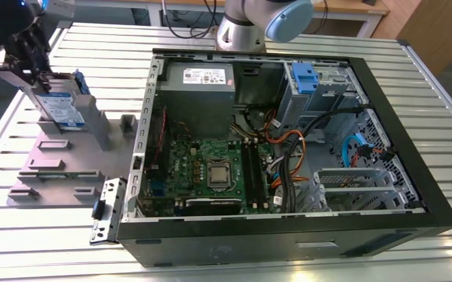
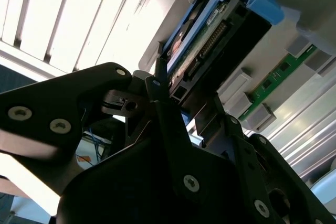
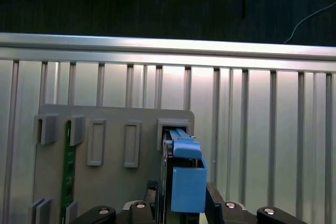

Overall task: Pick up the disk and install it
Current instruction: 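Pick up the disk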

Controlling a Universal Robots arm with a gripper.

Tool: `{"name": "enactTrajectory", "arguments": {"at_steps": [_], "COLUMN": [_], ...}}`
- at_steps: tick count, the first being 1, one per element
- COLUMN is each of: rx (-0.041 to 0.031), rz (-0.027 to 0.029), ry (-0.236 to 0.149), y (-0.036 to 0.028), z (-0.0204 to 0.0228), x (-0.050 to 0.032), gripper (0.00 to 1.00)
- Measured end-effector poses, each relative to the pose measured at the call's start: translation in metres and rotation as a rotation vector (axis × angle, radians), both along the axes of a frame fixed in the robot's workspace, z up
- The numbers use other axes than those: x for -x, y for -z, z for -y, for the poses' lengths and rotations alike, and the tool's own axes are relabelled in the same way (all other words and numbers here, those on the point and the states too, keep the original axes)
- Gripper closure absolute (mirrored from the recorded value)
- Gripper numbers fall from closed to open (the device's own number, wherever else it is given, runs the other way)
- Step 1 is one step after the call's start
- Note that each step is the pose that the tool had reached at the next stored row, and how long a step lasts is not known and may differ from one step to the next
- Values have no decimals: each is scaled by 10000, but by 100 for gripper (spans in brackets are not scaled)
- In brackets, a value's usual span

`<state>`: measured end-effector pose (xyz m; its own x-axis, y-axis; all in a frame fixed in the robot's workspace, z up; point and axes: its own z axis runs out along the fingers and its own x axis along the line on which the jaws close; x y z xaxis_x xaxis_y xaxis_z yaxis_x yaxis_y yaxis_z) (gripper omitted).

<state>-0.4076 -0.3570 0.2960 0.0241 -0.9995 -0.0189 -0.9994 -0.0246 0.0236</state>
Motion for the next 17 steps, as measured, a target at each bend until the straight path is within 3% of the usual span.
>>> {"name": "enactTrajectory", "arguments": {"at_steps": [17], "rx": [0], "rz": [1], "ry": [0], "y": [60], "z": [0], "x": [133], "gripper": [53]}}
